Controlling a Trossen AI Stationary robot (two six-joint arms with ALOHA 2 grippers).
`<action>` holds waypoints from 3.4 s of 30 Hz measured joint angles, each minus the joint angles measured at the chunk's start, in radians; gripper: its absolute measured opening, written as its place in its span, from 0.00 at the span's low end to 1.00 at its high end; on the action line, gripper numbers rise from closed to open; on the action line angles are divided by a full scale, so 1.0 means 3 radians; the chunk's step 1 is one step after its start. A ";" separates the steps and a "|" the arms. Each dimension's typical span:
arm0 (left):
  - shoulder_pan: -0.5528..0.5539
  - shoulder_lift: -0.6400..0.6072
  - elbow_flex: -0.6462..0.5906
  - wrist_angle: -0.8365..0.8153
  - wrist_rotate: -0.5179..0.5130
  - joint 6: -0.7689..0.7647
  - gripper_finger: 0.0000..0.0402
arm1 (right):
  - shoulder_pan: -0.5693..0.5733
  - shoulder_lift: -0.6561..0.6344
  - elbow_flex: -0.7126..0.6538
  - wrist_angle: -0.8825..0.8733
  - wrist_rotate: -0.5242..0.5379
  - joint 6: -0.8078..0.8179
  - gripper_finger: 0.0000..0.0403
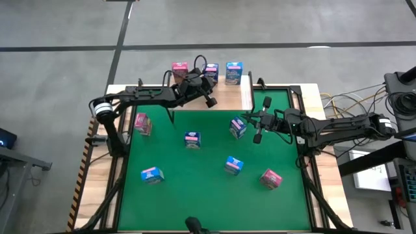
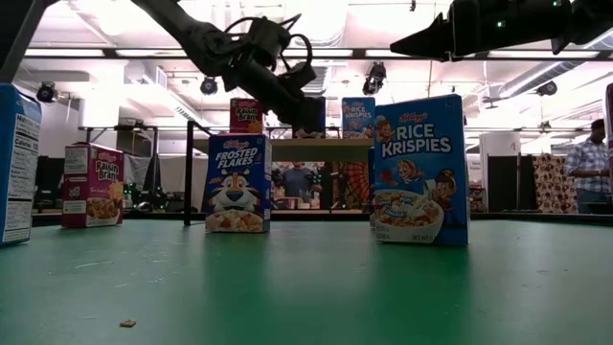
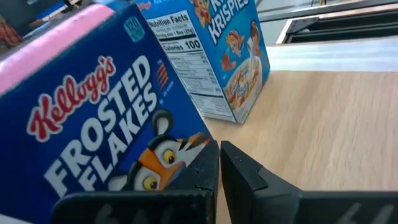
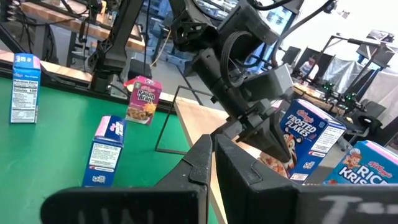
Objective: Stack cereal on shelf
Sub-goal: Adjust the cereal boxes on the shelf
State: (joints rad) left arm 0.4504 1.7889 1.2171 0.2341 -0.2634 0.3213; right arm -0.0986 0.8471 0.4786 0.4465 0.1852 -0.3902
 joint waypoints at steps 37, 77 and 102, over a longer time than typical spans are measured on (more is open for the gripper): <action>0.0081 0.0025 0.0001 0.0118 -0.0050 -0.0104 0.00 | 0.0000 0.0000 0.0000 0.0000 0.0000 0.0015 0.03; -0.0046 -0.0089 0.0000 0.0085 -0.0144 -0.0380 0.00 | 0.0000 0.0000 0.0000 0.0001 0.0000 -0.0010 0.03; -0.0070 -0.0589 0.0000 -0.0909 -0.0403 0.1202 0.00 | 0.0000 0.0000 0.0001 0.0010 -0.0001 -0.0010 0.03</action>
State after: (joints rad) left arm 0.4294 1.6123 1.2171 -0.0387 -0.3842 0.6818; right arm -0.0986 0.8471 0.4788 0.4496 0.1850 -0.3931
